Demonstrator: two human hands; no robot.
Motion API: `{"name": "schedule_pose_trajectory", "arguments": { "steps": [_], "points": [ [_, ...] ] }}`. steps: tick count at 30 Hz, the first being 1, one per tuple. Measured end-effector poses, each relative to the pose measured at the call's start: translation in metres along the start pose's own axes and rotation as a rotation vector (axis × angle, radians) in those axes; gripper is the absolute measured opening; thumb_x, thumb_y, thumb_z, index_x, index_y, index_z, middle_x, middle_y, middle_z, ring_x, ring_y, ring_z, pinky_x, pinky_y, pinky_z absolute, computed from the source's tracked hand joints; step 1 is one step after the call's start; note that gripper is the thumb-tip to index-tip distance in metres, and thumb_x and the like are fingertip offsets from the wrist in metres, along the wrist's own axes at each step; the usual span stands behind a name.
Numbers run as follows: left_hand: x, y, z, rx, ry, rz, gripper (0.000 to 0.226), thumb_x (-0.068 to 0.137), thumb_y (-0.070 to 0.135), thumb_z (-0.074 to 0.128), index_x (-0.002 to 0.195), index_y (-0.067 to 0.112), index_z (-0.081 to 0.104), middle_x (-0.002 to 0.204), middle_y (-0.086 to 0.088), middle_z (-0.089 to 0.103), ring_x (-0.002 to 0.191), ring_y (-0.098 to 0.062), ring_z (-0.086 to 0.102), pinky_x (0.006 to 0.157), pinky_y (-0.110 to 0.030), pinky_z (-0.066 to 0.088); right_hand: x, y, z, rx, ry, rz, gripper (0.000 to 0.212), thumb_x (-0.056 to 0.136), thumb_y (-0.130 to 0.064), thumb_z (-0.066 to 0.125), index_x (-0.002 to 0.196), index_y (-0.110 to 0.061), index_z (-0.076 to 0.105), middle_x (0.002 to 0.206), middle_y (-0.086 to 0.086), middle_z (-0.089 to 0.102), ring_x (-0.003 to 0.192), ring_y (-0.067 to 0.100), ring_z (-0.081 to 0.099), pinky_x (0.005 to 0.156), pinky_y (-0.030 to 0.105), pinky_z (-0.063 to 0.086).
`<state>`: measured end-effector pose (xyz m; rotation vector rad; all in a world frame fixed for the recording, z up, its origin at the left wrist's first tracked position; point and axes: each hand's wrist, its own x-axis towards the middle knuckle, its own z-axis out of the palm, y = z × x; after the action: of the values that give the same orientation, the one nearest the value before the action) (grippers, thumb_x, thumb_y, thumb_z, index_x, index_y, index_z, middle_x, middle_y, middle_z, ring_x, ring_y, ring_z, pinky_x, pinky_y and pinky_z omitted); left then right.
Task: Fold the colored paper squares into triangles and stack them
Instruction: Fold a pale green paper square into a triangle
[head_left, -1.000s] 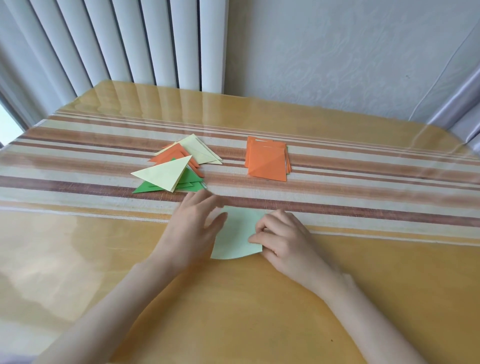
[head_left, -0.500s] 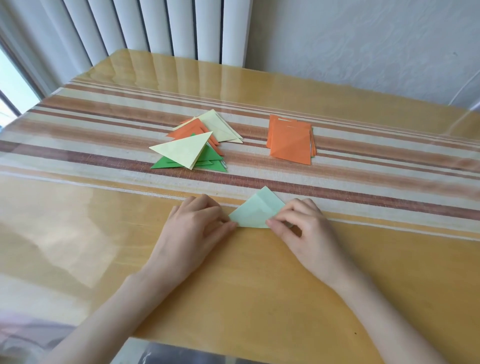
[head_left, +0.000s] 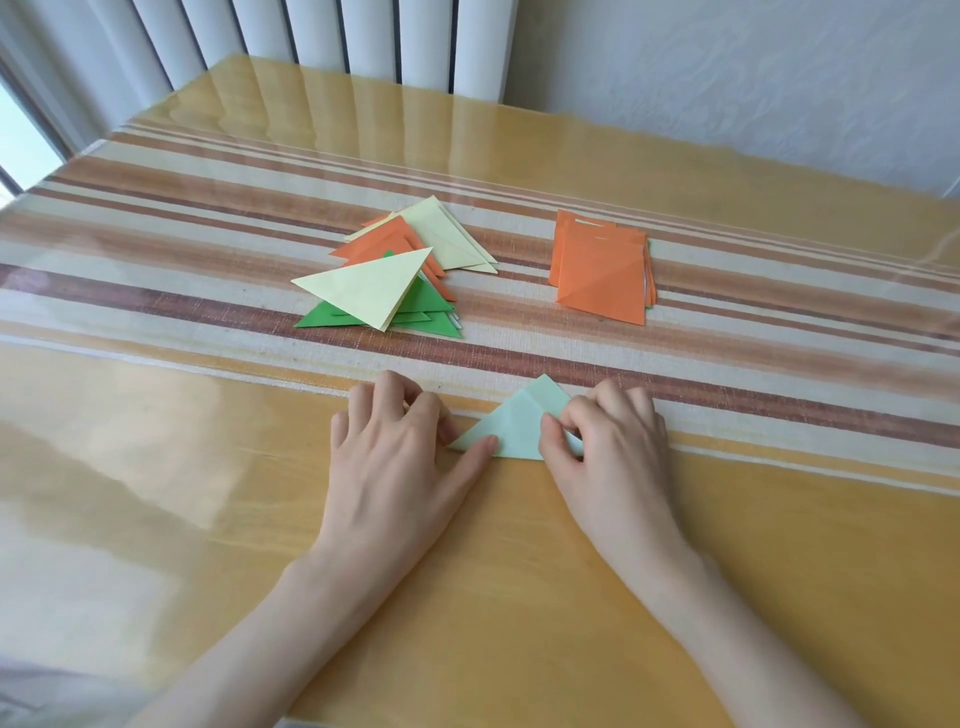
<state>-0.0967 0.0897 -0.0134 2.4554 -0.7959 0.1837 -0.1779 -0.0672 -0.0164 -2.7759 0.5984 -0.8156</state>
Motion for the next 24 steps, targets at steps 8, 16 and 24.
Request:
{"name": "schedule_pose_trajectory", "arguments": {
  "steps": [8,16,24],
  "points": [
    [0.000,0.001,0.001,-0.041,-0.005,-0.027,0.042,0.077,0.067,0.045,0.073,0.025,0.051,0.089,0.007,0.040,0.087,-0.017,0.036,0.077,-0.032,0.031,0.000,0.000,0.002,-0.054,0.009,-0.020,0.025,0.081,-0.025,0.051,0.060,-0.015,0.045,0.070,0.001,0.048,0.073,0.024,0.040,0.061,0.033,0.035],
    [0.000,0.001,0.001,0.014,-0.007,-0.038,0.043,0.076,0.067,0.044,0.073,0.025,0.051,0.090,0.006,0.041,0.088,-0.018,0.035,0.073,-0.029,0.020,0.000,-0.003,0.001,-0.101,0.013,-0.023,0.024,0.079,-0.024,0.052,0.059,-0.013,0.047,0.069,0.002,0.048,0.072,0.026,0.044,0.060,0.034,0.038],
    [-0.011,0.015,-0.005,0.184,0.094,0.449,0.030,0.081,0.018,0.055,0.107,0.012,0.069,0.108,-0.003,0.065,0.100,-0.023,0.050,0.083,-0.034,0.033,0.001,-0.003,0.001,-0.147,0.016,-0.051,0.024,0.079,-0.026,0.046,0.059,-0.013,0.050,0.069,0.003,0.048,0.071,0.028,0.048,0.059,0.034,0.039]
  ]
}}
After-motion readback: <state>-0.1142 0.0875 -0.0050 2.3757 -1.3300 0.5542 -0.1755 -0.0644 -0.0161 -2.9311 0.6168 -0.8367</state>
